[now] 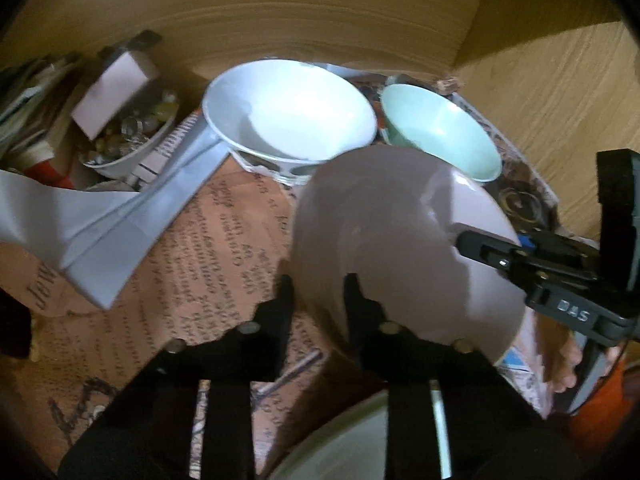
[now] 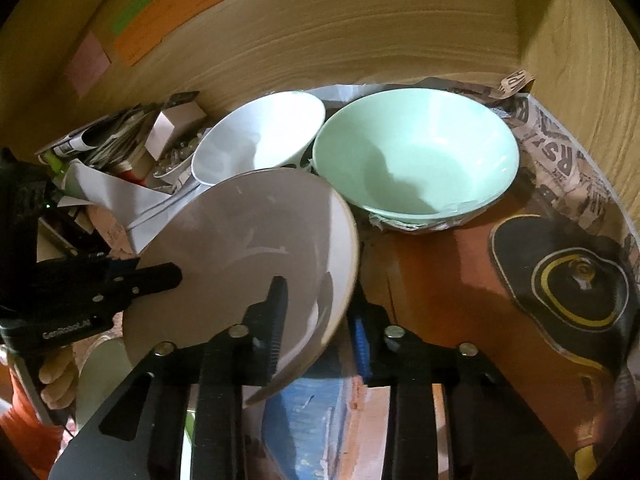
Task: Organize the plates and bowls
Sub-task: 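Move both grippers to the rim of the large pale pink bowl, then close both grippers on the pink bowl rim and lift it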
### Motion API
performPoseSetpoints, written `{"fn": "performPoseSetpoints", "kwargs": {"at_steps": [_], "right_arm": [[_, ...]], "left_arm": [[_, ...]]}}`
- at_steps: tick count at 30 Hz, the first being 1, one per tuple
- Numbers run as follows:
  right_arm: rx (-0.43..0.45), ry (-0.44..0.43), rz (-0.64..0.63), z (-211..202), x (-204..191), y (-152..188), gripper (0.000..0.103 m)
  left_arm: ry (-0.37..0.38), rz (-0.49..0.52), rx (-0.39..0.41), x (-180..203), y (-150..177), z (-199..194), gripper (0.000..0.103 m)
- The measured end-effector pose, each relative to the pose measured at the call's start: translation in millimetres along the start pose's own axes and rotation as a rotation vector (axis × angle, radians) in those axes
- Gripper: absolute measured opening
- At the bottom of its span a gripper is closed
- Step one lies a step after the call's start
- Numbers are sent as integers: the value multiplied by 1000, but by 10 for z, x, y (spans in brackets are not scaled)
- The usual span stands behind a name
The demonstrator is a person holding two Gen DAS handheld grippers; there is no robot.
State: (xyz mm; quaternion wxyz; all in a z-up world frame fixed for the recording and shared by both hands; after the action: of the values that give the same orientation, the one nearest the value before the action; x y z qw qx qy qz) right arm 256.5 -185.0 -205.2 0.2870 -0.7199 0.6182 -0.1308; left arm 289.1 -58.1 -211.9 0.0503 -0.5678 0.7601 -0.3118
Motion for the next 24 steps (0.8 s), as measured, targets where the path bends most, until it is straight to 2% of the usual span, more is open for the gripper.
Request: {"fn": "performPoseSetpoints", "kwargs": {"at_steps": [6, 12, 24], "right_arm": [[3, 18, 23, -14, 8, -11, 21], [41, 20, 23, -179, -61, -69, 21], [130, -1, -38, -608, -408, -106, 21]], "left_arm": [[-53, 31, 14, 75, -13, 8, 20], [-45, 23, 43, 83, -11, -135, 20], [-82, 36, 218, 143, 98, -805, 20]]}}
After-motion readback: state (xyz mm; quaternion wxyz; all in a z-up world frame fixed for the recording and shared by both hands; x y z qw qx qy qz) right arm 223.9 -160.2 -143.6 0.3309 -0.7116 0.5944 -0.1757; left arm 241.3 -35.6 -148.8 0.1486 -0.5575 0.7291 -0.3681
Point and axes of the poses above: each gripper's, at about its wrist camera, not at the fingertips, and z roughly the way its jaws point, x to its right, y to its underside, the point moved 8 cm from there along z, roughly the way its jaws point, and after that the axes turned 8 degrees about y, right-handed, at the moved point
